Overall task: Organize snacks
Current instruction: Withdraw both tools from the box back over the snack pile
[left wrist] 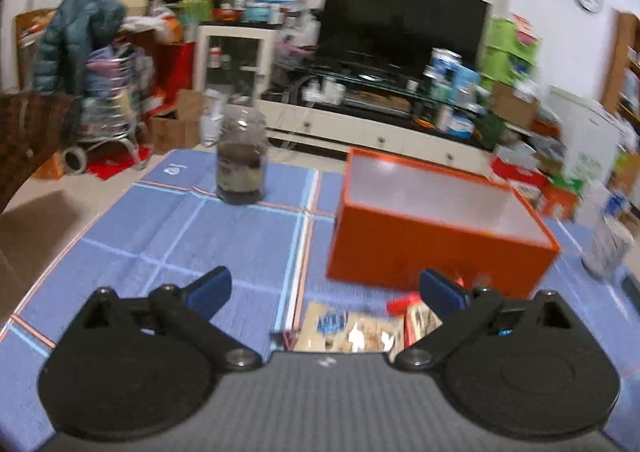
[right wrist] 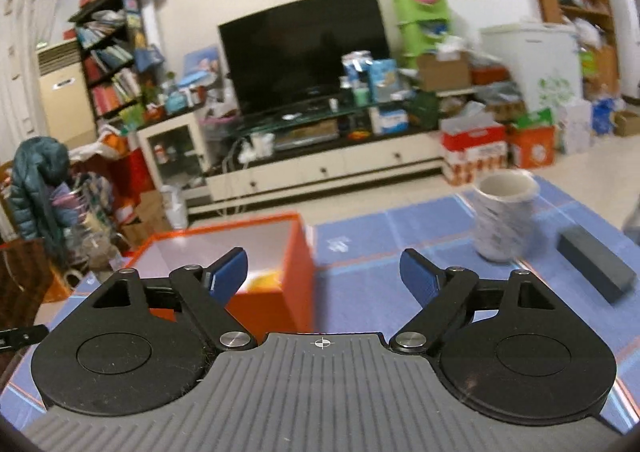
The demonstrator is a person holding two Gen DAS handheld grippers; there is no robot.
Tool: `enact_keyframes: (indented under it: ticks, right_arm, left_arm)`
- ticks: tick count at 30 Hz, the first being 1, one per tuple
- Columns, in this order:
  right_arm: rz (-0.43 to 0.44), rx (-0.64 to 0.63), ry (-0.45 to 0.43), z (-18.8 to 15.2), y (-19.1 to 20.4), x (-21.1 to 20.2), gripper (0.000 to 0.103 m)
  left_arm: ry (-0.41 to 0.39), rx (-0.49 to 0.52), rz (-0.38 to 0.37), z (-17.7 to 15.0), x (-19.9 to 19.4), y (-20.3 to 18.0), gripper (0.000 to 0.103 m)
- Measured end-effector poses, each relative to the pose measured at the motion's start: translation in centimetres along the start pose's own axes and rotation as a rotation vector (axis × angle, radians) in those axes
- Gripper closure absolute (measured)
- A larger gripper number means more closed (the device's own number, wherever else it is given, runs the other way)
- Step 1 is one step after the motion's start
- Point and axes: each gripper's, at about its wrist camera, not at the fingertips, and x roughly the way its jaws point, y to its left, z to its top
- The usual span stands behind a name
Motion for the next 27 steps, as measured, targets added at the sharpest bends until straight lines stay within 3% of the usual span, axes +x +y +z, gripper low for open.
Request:
enact_keyframes:
  ticks: [4,10,14,20,24,27]
  right_arm:
    - [-0.022,-0.08,0.085,-2.1,-2.3,1.2,0.025]
    - [-0.029,-0.083,0.245,-4.3,-3.4,4.6,0.034]
    - [0.036,-0.11,0.242,-4.5,-2.3,4.7,0.033]
    - [0.098,-0.187,0.256,-5.4,0.0,4.4,0.032]
    - [0.118,-0.196,0.27,-5.3,0.9,4.8,0.032]
    - [0.134,-0.2,0.279,-5.4,1.5,5.1,0.032]
  left_arm:
    - [0.067,0.142,-0.106,-1.3,1.3,1.1,0.004]
    - [0.091,0.273,-0.255,-1.3,3.1,2.0,0.004]
    - [0.08,0.444,-0.41,-1.5,4.7,1.3,0.004]
    - [0.215,0.689,-0.596,-0.4,7.5,0.0,0.004]
    - [0.318,0.833,-0.647,-0.5,9.5,-1.0,0.004]
    - [0.321,0.876,-0.65,-0.2,10.9,-1.5,0.004]
